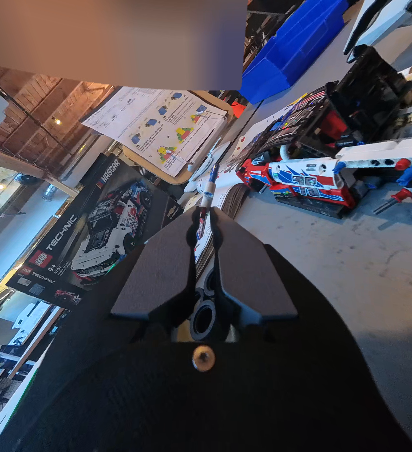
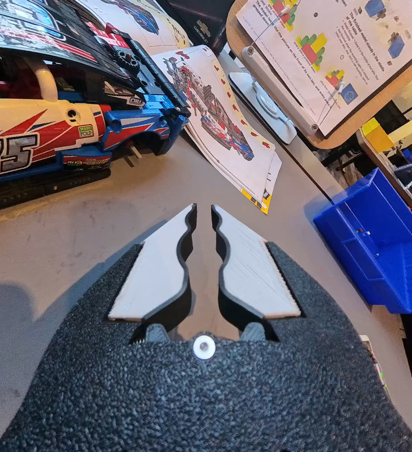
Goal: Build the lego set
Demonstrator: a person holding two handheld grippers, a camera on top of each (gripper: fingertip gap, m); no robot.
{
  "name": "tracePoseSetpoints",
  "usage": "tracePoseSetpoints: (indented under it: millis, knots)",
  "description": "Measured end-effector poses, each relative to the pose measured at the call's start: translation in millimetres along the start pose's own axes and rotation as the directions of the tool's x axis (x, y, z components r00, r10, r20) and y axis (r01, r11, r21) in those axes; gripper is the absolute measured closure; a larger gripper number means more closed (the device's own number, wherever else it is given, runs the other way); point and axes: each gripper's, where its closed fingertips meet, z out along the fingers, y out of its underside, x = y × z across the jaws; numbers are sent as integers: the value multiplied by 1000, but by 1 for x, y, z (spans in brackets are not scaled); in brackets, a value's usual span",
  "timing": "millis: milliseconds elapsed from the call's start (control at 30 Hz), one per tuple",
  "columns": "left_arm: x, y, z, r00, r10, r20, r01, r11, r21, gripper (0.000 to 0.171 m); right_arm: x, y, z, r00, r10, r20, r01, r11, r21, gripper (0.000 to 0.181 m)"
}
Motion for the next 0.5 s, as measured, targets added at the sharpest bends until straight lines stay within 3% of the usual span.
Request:
tracePoseSetpoints:
  millis: [500]
  knots:
    - [-5, 7, 1, 1000, -29, 11, 29, 999, -24, 167, 0, 1, 1, 1000, -9, -6, 9, 1000, -8, 170]
